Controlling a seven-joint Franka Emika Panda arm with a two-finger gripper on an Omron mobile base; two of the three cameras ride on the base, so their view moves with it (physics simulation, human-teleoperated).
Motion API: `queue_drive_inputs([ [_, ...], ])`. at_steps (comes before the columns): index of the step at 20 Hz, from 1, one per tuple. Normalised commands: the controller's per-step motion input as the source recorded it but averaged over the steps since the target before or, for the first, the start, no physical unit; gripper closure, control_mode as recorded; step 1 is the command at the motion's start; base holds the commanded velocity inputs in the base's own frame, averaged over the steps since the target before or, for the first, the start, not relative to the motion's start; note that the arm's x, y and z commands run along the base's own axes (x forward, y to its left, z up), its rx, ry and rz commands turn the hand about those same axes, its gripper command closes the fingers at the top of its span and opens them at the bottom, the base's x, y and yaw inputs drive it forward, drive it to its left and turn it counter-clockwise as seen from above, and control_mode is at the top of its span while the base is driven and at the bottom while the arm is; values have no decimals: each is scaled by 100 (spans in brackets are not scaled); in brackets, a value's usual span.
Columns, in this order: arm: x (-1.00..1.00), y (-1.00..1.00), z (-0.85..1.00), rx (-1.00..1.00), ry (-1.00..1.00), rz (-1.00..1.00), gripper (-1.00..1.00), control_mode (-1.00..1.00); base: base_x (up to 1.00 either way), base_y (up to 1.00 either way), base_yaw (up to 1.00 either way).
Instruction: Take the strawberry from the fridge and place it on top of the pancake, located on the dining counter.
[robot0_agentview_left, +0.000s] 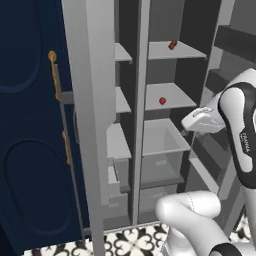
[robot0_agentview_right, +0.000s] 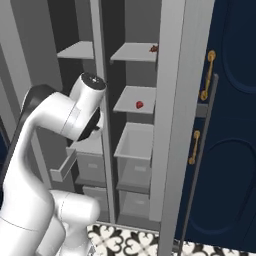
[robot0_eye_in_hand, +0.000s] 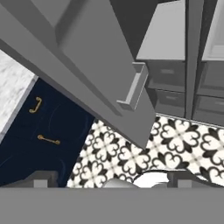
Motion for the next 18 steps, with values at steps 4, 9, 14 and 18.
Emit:
queue_drive_inputs([
  [4,0,0,0,0,0,0,-100,100,-4,-67,0],
  [9,0,0,0,0,0,0,-100,100,44,-3,0],
  [14,0,0,0,0,0,0,-100,100,57,11,0],
  [18,0,0,0,0,0,0,-100,100,43,64,-2],
])
